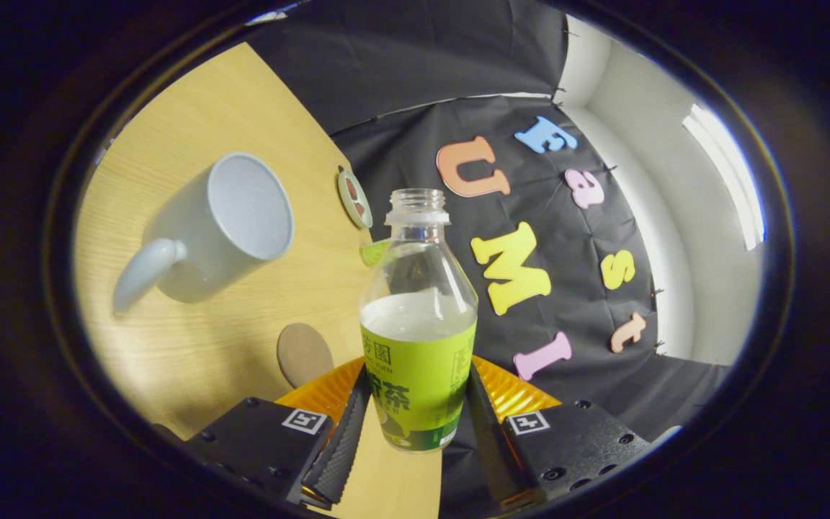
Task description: Take the bottle from table, then pour the juice into the cup, finally place the bottle on the coaster
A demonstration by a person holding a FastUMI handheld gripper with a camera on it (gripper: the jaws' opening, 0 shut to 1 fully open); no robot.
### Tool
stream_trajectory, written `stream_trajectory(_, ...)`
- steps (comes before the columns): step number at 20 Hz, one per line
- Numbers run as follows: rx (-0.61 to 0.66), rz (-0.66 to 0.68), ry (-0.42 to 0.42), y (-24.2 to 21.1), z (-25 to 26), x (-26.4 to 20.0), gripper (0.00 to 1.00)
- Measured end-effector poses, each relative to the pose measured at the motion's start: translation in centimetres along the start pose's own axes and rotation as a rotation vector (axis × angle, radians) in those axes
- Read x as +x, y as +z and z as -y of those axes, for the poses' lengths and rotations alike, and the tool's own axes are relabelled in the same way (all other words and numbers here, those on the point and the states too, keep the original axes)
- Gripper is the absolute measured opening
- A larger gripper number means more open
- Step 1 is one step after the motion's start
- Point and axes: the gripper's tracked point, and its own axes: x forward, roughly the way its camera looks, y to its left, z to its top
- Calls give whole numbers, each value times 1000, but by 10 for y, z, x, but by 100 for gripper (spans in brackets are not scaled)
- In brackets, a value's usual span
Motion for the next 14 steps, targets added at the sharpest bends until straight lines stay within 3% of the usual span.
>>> stream_trajectory(6, -187, 55, -69, 8, 10, 6, 76)
stream_trajectory(14, -308, 71, -88, 11, 23, 3, 76)
